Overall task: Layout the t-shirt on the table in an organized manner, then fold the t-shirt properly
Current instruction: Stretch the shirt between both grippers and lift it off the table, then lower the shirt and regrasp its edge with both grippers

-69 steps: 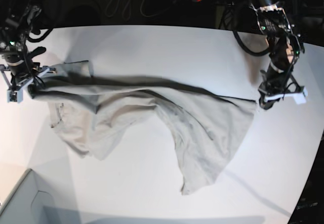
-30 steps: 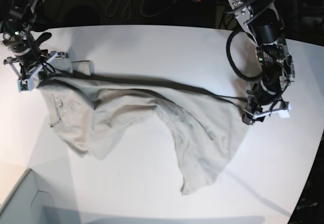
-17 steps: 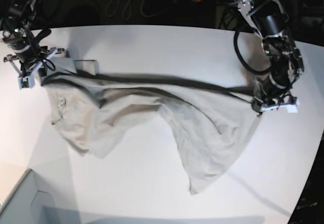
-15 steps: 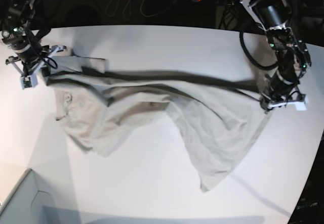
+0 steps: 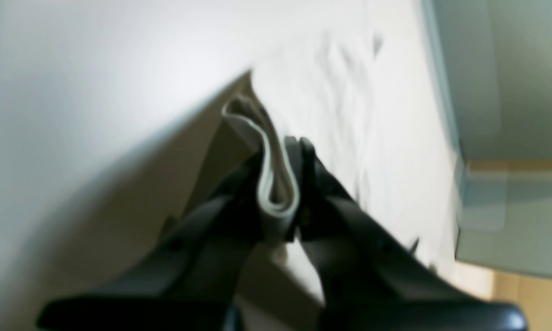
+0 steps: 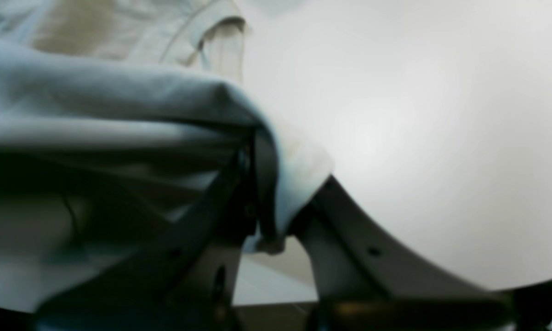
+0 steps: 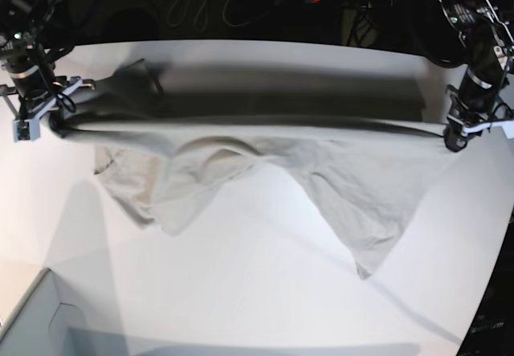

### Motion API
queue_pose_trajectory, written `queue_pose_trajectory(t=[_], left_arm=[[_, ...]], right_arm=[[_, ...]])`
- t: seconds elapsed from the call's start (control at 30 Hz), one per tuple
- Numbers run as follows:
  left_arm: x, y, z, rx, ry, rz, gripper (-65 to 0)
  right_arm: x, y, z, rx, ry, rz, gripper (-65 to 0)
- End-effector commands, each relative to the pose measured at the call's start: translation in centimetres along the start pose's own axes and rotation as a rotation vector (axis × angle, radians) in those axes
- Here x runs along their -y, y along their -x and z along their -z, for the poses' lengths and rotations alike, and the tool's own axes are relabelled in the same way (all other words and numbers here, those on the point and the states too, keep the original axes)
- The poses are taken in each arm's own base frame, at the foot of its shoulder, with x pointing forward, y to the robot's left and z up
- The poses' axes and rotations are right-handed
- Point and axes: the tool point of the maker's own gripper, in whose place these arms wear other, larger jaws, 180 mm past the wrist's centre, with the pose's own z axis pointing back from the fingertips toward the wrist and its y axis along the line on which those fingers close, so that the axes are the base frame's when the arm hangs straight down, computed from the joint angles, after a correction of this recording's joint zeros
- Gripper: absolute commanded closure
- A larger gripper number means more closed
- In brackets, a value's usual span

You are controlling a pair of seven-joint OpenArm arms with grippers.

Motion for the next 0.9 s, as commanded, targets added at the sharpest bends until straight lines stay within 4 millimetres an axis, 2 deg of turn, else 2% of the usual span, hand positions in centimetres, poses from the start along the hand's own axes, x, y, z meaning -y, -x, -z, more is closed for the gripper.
queue_pose_trajectory(t=[0.0,0.07,0.17,0.3,0.4,0.57,0.73,0.8,0.87], left_arm=[[1.0,-2.2,-0.1,0.065,0.028,0.023,-0.2],[1.6,-2.8,0.2,0.076,0.042,0.023,-0.2],[3.8,-4.5,1.5,0.104,0.091,0.034,-0.2],[6.9,-4.8,4.2,0.082,0.156,0.036,-0.2],[8.1,-3.6,6.7,0.016,0.175,0.027,-0.2],[8.5,-2.0,10.4,-0.089,0.162,-0.003,-0.2],[7.7,-1.4,12.3,-0.141,0.128,-0.049,-0.8],[7.3,-1.4,12.6,-0.154,0.117,-0.061,-5.5],[7.6,-1.4,12.6,-0.153,0.124,-0.063,-14.4]], right_arm=[[0.4,-1.4,-0.2,0.043,0.003,-0.025,0.0],[-0.2,-2.4,0.4,0.062,-0.018,-0.043,0.0],[-1.6,-4.0,1.7,0.086,-0.072,-0.081,0.0],[-2.8,-6.7,4.1,0.123,-0.128,-0.105,0.0],[-2.7,-8.0,5.7,0.126,-0.133,-0.102,0.0],[-1.8,-9.2,8.9,0.069,-0.097,-0.128,0.0],[-1.7,-9.3,9.8,0.047,-0.091,-0.134,0.0],[-1.8,-9.3,9.8,0.047,-0.095,-0.130,0.0],[-1.8,-9.2,9.8,0.046,-0.095,-0.130,0.0]])
